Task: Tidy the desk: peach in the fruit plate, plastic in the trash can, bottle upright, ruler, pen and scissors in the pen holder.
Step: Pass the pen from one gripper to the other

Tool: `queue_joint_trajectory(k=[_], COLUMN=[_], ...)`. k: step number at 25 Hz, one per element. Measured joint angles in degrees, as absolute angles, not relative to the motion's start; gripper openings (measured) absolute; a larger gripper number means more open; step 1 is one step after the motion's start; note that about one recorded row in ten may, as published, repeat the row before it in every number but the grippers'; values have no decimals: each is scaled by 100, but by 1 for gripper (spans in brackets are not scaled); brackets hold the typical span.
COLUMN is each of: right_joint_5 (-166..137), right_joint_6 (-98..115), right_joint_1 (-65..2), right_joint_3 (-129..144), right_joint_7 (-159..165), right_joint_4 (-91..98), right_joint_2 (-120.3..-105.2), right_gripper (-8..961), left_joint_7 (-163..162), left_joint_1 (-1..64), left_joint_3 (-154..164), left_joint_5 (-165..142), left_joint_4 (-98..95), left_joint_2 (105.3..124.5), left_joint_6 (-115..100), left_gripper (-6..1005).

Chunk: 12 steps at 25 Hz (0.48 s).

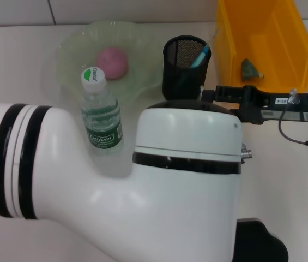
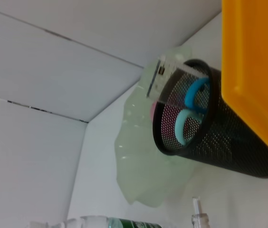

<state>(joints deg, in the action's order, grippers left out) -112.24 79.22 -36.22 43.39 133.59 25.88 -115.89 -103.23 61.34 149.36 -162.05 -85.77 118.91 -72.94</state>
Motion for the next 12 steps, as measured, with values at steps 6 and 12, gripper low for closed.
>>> queue_joint_trajectory(k=[6,12], right_joint_5=[-11219,-11193], right_joint_6=[7788,7830], right_joint_1=[-3642,-3598], right_joint_3=[4475,4474], right_joint_7=[13359,13325], right_joint_4=[2582,2595], right_joint_2=[-11667,-11673], right_gripper=[721,574], left_joint_7=[-10336,-10336], left_joint_1=[6077,6065], left_joint_3=[14969,14997], left_joint_5=[-16270,-16275], left_joint_4=[-8618,-8606], left_joint_2=[11891,11891], left_joint_6=[-7278,-7268], left_gripper=[131,132])
